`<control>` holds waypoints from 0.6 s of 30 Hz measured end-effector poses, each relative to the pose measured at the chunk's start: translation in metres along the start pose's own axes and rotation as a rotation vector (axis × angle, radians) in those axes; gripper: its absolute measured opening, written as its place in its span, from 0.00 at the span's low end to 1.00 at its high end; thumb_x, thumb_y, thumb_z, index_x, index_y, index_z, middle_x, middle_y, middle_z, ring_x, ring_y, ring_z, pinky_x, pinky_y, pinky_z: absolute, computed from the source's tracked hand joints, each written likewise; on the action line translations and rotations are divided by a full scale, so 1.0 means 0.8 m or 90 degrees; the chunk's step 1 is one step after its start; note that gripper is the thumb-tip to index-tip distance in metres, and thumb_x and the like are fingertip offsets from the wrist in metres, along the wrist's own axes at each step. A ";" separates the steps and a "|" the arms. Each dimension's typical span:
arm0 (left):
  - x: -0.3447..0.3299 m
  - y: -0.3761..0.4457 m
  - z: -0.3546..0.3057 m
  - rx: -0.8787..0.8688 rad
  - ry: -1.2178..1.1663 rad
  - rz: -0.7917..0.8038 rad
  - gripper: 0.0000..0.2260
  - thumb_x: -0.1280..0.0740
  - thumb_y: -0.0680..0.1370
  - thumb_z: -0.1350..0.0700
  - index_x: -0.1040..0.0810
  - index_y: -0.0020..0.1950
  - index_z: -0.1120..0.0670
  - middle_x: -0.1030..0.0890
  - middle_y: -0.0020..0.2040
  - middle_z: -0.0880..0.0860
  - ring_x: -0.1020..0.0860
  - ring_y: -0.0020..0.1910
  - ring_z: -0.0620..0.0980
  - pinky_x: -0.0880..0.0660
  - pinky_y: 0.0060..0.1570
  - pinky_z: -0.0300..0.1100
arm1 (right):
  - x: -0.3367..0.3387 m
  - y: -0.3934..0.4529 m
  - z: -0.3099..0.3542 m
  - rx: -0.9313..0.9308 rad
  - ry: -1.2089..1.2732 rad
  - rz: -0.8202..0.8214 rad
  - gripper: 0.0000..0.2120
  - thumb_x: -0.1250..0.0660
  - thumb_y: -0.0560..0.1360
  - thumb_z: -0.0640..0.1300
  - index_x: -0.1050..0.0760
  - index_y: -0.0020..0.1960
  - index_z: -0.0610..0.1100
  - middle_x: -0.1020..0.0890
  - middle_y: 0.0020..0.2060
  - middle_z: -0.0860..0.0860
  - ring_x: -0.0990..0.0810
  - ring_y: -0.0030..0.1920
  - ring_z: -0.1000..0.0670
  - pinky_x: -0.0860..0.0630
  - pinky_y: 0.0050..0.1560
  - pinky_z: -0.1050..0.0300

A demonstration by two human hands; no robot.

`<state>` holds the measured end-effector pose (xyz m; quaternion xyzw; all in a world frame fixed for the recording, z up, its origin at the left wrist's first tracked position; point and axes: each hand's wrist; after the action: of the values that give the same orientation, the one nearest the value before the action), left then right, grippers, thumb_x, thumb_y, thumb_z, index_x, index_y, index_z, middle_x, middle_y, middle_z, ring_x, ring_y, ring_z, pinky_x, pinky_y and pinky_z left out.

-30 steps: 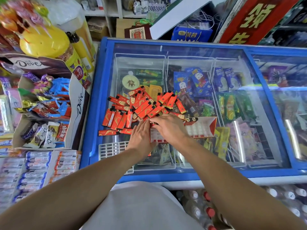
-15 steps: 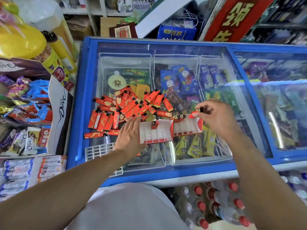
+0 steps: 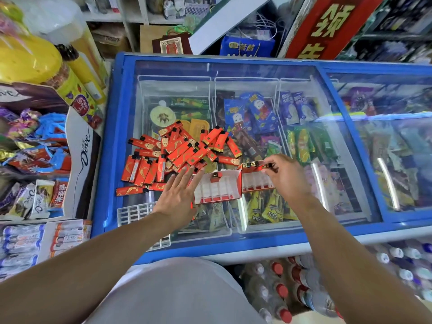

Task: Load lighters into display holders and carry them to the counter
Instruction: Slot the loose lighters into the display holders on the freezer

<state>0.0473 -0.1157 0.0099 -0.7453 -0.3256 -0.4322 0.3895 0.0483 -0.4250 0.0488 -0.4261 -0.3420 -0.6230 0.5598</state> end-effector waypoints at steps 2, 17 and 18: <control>0.000 0.000 -0.001 -0.002 -0.007 0.001 0.50 0.30 0.78 0.48 0.71 0.79 0.45 0.63 0.82 0.52 0.64 0.80 0.52 0.60 0.79 0.53 | 0.001 0.000 0.002 -0.008 0.004 -0.017 0.14 0.25 0.74 0.45 0.21 0.58 0.48 0.16 0.52 0.50 0.18 0.49 0.49 0.19 0.52 0.49; -0.031 -0.060 0.065 0.046 0.057 -0.022 0.57 0.33 0.71 0.28 0.75 0.77 0.45 0.75 0.77 0.50 0.74 0.76 0.51 0.69 0.76 0.54 | -0.057 -0.019 0.120 0.278 -0.054 -0.010 0.16 0.27 0.75 0.49 0.20 0.63 0.49 0.19 0.55 0.54 0.21 0.56 0.52 0.23 0.53 0.59; -0.034 -0.067 0.072 0.048 0.075 -0.012 0.59 0.33 0.69 0.26 0.74 0.77 0.45 0.76 0.77 0.51 0.74 0.76 0.52 0.69 0.76 0.56 | -0.066 -0.017 0.132 0.284 -0.059 0.015 0.19 0.27 0.76 0.50 0.22 0.66 0.49 0.20 0.58 0.53 0.23 0.59 0.50 0.24 0.58 0.54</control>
<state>0.0148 -0.0444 -0.0168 -0.7004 -0.3250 -0.4664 0.4316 0.0507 -0.3066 0.0440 -0.3243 -0.4914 -0.5051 0.6311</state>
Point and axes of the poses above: each hand's wrist, its own y-axis towards the middle knuckle, its own x-axis out of the back of the hand, z = x × y
